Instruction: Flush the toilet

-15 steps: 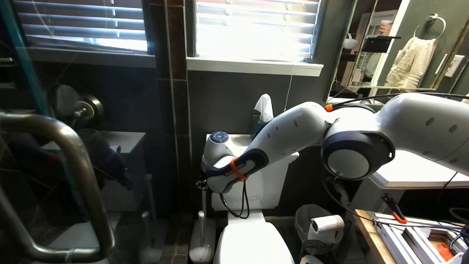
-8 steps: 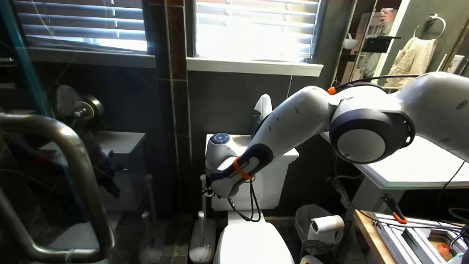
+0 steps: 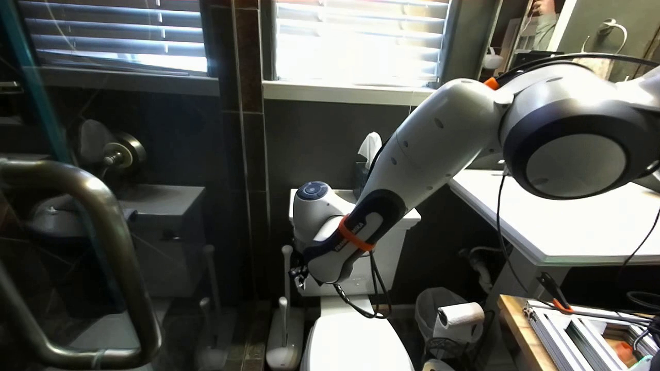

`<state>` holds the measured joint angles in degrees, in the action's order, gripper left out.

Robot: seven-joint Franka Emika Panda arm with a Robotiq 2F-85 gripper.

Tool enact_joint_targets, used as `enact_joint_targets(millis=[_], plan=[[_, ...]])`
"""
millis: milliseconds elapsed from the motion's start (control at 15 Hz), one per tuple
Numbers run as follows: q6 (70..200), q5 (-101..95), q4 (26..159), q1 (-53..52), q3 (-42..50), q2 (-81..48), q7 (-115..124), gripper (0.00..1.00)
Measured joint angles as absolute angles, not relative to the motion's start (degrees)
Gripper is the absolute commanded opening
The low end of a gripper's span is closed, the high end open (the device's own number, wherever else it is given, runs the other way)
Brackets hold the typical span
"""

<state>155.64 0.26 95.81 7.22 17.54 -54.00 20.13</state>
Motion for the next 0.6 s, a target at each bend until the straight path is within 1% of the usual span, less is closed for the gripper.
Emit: enact_joint_targets(millis=[600], plan=[[155.36,0.60,118.82,2.66,15.64,-32.25,19.48,1.00]])
